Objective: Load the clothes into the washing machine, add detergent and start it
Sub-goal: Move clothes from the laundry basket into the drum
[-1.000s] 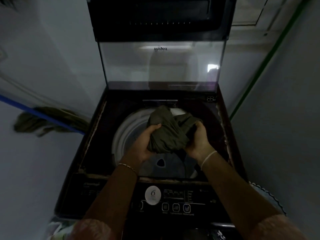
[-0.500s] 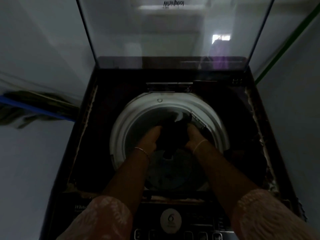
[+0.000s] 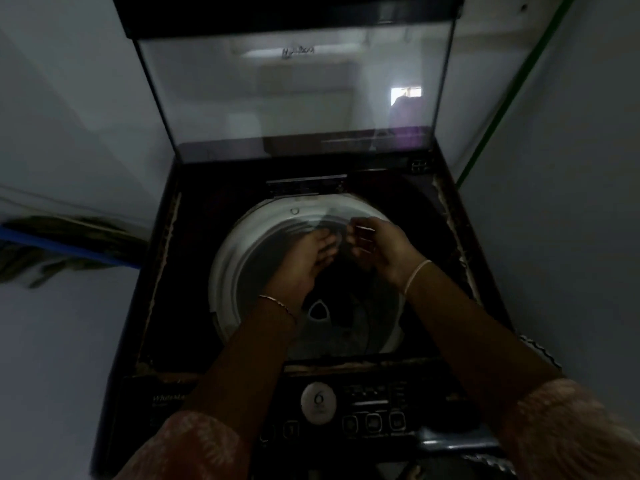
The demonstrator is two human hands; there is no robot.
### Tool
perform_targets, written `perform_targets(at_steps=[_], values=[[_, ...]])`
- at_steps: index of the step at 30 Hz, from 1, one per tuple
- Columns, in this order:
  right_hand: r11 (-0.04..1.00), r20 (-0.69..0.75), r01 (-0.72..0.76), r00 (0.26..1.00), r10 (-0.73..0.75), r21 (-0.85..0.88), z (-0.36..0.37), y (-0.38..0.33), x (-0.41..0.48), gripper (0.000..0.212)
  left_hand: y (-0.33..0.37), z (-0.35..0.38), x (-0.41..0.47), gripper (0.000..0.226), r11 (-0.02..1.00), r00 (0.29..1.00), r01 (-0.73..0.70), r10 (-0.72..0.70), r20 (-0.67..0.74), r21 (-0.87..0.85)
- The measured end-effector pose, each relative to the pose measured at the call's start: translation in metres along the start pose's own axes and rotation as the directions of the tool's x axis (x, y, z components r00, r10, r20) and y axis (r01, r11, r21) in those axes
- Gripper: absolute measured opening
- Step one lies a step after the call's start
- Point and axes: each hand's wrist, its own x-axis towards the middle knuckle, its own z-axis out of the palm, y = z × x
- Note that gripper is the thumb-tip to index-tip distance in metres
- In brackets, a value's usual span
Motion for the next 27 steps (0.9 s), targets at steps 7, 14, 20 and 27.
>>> perform_targets(at_steps=[7,14,20,27], values=[[0.955,-0.022,0.282,0.959,-0.282,0.092,-0.074,-0.044,-0.076,0.016,0.004,0.109,-0.062,0.027,0.991,0.972,-0.124,0.131,0.194,-0.048],[0.899,-0.283,0.434,0.871,-0.403,0.058,-0.203,-0.035,-0.142,0.018,-0.063,0.232,-0.113,0.021,0.992,0.918,-0.041,-0.01,0.397,0.121],[0.926,-0.46,0.341,0.856,-0.236,0.159,-0.321,0.011,-0.159,0.021,-0.148,0.316,-0.118,0.019,0.934,0.88,0.068,-0.222,0.42,0.35],[0.97,-0.554,0.134,0.833,0.002,0.205,-0.415,0.074,-0.148,0.029,-0.245,0.348,-0.09,0.019,0.825,0.876,0.228,-0.405,0.26,0.517]])
